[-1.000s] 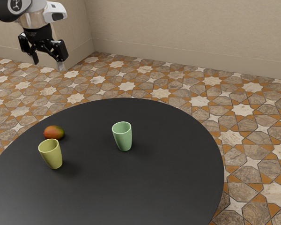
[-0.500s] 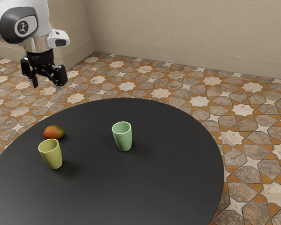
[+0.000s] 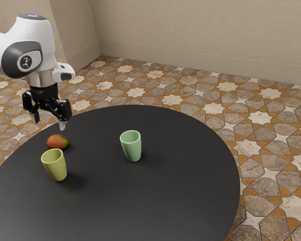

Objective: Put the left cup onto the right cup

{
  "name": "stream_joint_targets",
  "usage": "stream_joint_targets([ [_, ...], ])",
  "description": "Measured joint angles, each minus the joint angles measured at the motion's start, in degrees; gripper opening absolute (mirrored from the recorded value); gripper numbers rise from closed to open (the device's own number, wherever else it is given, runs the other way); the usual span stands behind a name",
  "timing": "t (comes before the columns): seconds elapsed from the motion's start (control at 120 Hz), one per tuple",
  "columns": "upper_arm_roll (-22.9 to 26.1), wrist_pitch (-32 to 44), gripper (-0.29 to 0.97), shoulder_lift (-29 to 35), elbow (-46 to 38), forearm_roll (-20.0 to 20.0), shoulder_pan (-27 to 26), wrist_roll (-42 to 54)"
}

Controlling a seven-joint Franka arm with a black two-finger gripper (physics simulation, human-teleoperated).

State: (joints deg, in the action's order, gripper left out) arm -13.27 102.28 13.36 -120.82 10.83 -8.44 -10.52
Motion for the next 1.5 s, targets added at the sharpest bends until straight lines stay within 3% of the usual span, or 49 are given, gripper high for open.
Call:
stream_joint_targets([
  [0.533,-0.3,12.0,0.68,-1.0,-10.0,-1.5,4.7,-8.4],
  [1.5,-0.4,24.7,0.68,-11.5,-9.7,-1.5,8.5,-13.3],
])
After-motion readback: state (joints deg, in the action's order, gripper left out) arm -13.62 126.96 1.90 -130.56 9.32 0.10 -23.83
